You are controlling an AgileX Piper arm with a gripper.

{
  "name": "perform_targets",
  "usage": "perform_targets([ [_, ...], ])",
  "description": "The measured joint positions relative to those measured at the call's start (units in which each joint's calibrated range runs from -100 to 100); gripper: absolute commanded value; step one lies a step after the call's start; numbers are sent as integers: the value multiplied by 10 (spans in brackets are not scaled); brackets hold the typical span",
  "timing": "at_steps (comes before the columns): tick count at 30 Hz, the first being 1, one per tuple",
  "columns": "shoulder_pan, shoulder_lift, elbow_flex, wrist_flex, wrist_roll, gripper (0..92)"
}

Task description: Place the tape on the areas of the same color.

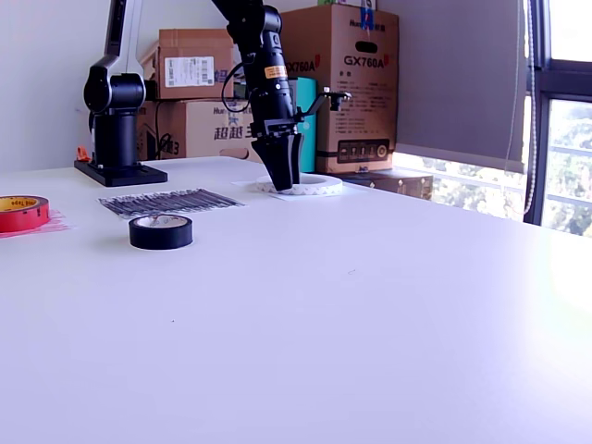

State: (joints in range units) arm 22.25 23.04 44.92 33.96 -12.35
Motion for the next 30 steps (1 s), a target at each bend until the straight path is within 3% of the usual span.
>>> perform_targets([
  [18,-27,-34,-41,16,0,456],
  [30,-116,-108,-92,16,51,455],
])
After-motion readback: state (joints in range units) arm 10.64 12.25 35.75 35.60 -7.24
